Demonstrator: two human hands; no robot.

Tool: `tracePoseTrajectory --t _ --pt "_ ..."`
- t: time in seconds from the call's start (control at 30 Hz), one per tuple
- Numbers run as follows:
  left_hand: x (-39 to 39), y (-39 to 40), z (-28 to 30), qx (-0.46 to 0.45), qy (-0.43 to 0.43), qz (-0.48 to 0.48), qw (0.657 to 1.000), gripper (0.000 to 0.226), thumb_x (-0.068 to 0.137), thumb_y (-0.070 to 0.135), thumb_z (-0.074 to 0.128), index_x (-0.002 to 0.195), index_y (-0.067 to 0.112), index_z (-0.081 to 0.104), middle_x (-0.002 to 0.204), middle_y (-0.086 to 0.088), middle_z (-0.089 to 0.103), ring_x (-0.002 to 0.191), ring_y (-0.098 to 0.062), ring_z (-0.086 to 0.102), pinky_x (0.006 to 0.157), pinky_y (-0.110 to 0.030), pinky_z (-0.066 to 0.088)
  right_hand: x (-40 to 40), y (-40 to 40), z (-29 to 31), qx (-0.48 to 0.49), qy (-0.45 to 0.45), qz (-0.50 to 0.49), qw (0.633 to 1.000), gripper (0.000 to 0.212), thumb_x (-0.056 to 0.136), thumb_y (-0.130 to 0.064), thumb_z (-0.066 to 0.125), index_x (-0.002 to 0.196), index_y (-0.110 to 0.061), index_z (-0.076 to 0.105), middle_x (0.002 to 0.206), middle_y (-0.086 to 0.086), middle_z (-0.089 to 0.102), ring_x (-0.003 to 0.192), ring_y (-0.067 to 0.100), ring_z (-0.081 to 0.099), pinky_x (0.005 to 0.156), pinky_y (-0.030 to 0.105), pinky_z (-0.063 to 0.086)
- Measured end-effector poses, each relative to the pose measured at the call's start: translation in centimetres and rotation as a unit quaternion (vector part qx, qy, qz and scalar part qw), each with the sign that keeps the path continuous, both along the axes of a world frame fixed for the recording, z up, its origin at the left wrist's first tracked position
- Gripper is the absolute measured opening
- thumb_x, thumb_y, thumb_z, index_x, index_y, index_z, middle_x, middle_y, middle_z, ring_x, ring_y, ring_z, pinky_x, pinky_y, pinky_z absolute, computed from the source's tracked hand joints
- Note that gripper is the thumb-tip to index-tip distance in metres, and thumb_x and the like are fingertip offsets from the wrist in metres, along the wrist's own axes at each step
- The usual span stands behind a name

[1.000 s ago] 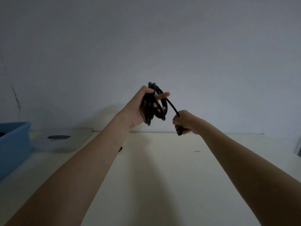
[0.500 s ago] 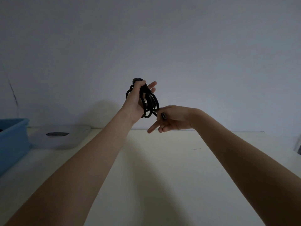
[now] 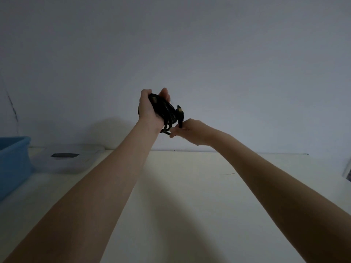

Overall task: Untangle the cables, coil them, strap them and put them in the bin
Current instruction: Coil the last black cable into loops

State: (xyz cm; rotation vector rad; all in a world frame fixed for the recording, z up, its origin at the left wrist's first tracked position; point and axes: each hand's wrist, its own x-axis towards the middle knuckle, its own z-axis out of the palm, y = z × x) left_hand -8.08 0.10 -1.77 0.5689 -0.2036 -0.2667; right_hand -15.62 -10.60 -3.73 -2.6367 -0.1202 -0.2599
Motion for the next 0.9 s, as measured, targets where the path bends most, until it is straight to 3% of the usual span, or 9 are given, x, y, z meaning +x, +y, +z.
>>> tracePoseTrajectory --t 0.13,0.23,0.4,0.47,0.6,0.67,0.77,0.83,0.9 --pt "0.2 0.9 -0.1 0.176 -0.077 -0.070 0.979 0.029 0.093 0.027 0.043 0.086 0.006 0.063 0.084 -0.006 0.069 0.080 -0.019 0.062 0.077 -0.031 0.049 -0.5 0.1 2.3 0.015 -0.128 0.016 0.992 0.031 0.090 -0.018 0.056 0.060 -0.017 0.056 0.042 -0.008 0.053 0.034 0.003 0.048 0.044 0.011 0.039" --pt "-0.7 1.0 -0.6 0.315 -0.134 -0.071 0.937 0.024 0.095 0.026 0.045 0.088 0.008 0.059 0.075 -0.008 0.061 0.064 -0.019 0.060 0.067 -0.028 0.050 -0.7 -0.4 3.5 0.115 -0.123 0.039 0.985 0.022 0.085 -0.011 0.064 0.063 -0.010 0.059 0.053 0.000 0.062 0.034 0.007 0.049 0.042 0.014 0.039" --pt "-1.4 1.1 -1.0 0.296 -0.168 -0.195 0.920 0.025 0.096 0.026 0.048 0.099 0.005 0.062 0.083 -0.013 0.070 0.074 -0.021 0.069 0.072 -0.030 0.057 -0.9 -1.9 3.9 0.247 -0.097 0.032 0.964 0.022 0.084 -0.020 0.069 0.069 -0.004 0.063 0.053 0.000 0.050 0.047 0.012 0.040 0.042 0.018 0.028" --pt "-1.9 1.1 -1.4 0.297 -0.160 -0.239 0.911 0.024 0.093 0.027 0.050 0.089 0.005 0.061 0.076 -0.013 0.068 0.063 -0.018 0.066 0.069 -0.029 0.057 -0.9 -2.5 4.0 0.230 -0.091 0.013 0.969 0.024 0.079 -0.027 0.073 0.078 -0.004 0.067 0.058 -0.002 0.044 0.053 0.010 0.036 0.048 0.019 0.029" --pt "-2.6 0.3 -1.8 0.235 -0.133 -0.293 0.917 0.037 0.091 0.040 0.047 0.080 0.005 0.055 0.057 -0.002 0.054 0.042 -0.009 0.049 0.057 -0.022 0.051 -1.0 -2.6 3.8 0.298 -0.063 0.056 0.951 0.025 0.080 -0.028 0.072 0.085 -0.006 0.062 0.078 0.007 0.059 0.074 0.015 0.056 0.072 0.024 0.044" --pt "-2.8 0.1 -1.7 0.207 -0.126 -0.320 0.916 0.045 0.086 0.052 0.051 0.084 0.007 0.054 0.056 0.001 0.050 0.039 -0.006 0.044 0.052 -0.020 0.048 -0.8 -2.6 3.5 0.279 -0.071 0.017 0.958 0.039 0.076 -0.042 0.073 0.092 -0.009 0.058 0.088 0.005 0.061 0.083 0.014 0.058 0.079 0.025 0.043" --pt "-2.6 0.6 -1.5 0.222 -0.157 -0.372 0.887 0.052 0.069 0.055 0.068 0.084 0.007 0.055 0.047 0.005 0.044 0.034 -0.005 0.039 0.049 -0.020 0.047 -0.8 -2.9 3.0 0.267 -0.012 0.012 0.963 0.072 0.072 -0.059 0.068 0.126 -0.017 0.047 0.118 0.004 0.057 0.109 0.014 0.055 0.099 0.031 0.041" --pt "-2.4 1.2 -1.6 0.270 -0.197 -0.403 0.852 0.058 0.056 0.049 0.082 0.083 0.004 0.057 0.041 0.005 0.043 0.032 -0.006 0.039 0.050 -0.020 0.047 -1.3 -3.2 2.7 0.249 0.056 0.064 0.965 0.054 0.081 -0.052 0.060 0.122 -0.018 0.052 0.098 -0.003 0.061 0.094 0.004 0.060 0.093 0.022 0.043" --pt "-2.4 1.7 -1.9 0.300 -0.228 -0.427 0.822 0.057 0.053 0.047 0.086 0.080 0.003 0.062 0.040 0.005 0.044 0.031 -0.005 0.040 0.049 -0.021 0.048 -1.8 -3.0 2.4 0.244 0.093 0.096 0.961 0.032 0.089 -0.044 0.052 0.097 -0.014 0.062 0.067 -0.006 0.051 0.070 0.002 0.056 0.076 0.014 0.048"
